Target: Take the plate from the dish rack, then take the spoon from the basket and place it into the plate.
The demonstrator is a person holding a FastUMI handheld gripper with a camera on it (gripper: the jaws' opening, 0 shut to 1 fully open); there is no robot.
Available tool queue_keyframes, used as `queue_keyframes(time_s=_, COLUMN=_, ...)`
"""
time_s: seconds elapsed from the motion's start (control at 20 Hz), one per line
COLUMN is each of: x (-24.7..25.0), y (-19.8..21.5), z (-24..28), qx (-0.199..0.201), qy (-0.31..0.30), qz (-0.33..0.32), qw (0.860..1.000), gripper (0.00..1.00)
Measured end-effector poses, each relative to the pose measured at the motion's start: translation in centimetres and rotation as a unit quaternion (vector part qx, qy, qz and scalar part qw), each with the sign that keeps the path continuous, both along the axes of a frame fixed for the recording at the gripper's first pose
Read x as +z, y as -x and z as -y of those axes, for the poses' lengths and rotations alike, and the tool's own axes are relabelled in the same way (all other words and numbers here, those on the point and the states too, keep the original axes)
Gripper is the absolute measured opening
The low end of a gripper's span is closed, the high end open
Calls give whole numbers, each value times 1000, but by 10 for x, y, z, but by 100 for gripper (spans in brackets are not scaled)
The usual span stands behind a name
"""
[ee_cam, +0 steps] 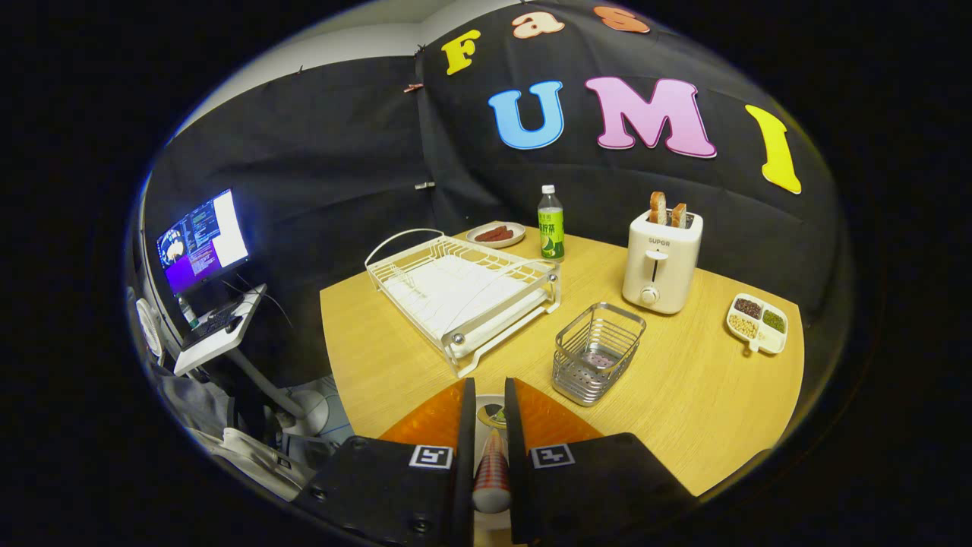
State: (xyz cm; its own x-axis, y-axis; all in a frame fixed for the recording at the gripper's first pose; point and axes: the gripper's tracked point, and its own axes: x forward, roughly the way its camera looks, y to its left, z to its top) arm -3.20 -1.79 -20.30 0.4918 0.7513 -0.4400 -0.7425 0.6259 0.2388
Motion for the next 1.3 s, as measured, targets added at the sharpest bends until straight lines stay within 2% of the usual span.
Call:
queue_keyframes(time_s=0.5, x=-62, y=22, z=2, qx=20, qy=68, qz=-30, qw=997, gripper=24)
queue_keyframes(time_s=0.75, x=-61, y=18, z=2, qx=15, qy=65, qz=-36, qw=997, gripper=24)
queue_keyframes(time_s=0.95, x=-33, y=1, z=11, qx=-26, qy=60, qz=-17, qw=998, gripper=99)
queue_keyframes(time_s=1.1, x=0, y=-10, z=22, qx=-78, qy=54, qz=-1, qw=996, gripper=99)
queue_keyframes(time_s=1.3, x=51, y=-28, z=35, qx=-176, qy=37, qz=20, qw=983, gripper=99)
